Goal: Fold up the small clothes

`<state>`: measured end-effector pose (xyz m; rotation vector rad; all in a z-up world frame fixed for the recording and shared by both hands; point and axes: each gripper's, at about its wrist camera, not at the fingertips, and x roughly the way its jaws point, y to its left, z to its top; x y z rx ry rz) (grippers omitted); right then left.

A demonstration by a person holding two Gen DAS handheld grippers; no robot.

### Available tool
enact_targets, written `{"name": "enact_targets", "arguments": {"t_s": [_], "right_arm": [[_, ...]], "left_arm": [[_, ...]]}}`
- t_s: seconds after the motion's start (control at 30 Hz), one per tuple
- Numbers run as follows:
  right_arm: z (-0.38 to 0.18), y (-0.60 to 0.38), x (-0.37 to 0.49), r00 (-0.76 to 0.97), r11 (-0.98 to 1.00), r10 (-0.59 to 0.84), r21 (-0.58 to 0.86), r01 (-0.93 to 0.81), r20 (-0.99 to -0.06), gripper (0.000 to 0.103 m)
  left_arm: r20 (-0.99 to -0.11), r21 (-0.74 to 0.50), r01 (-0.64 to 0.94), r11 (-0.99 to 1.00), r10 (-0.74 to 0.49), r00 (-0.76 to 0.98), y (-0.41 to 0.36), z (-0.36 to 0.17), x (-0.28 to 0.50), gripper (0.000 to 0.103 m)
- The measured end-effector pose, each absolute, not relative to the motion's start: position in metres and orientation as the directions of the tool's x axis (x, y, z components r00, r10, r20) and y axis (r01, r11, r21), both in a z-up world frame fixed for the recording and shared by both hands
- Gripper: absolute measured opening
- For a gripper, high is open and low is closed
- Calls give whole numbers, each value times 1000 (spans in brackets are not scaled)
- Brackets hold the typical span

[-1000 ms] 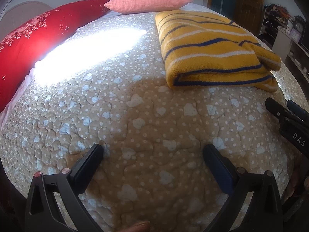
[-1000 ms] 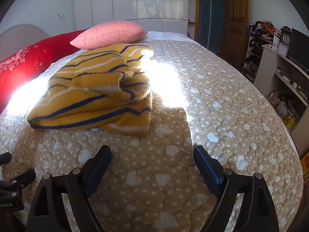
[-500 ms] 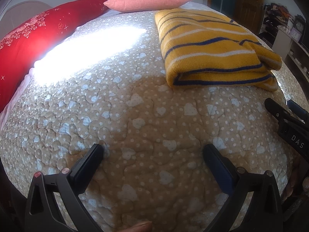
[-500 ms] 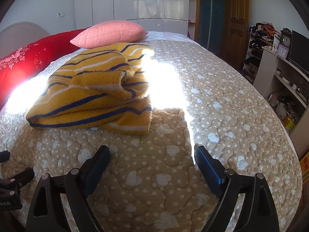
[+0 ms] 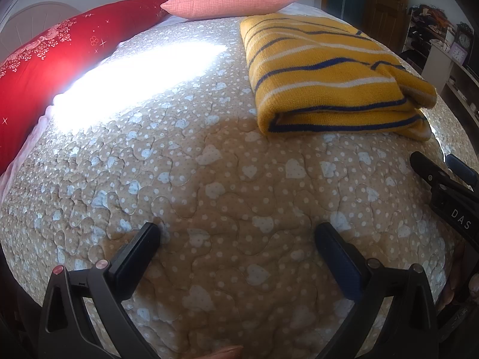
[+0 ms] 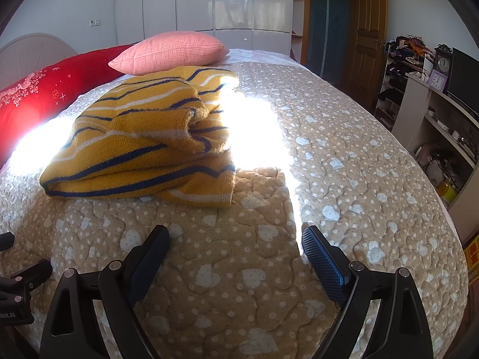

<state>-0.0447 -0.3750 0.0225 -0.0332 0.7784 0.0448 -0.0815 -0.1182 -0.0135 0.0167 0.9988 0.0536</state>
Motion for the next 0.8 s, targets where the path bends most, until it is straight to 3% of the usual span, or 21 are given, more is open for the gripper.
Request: {"name": "enact_targets", "arguments": {"t_s": [0.8], "right_arm": [[23, -376, -44, 712, 998, 29, -16, -56, -702, 94]], "left_arm": [[-833, 42, -52, 998, 63, 549, -120, -13, -84, 103]]}}
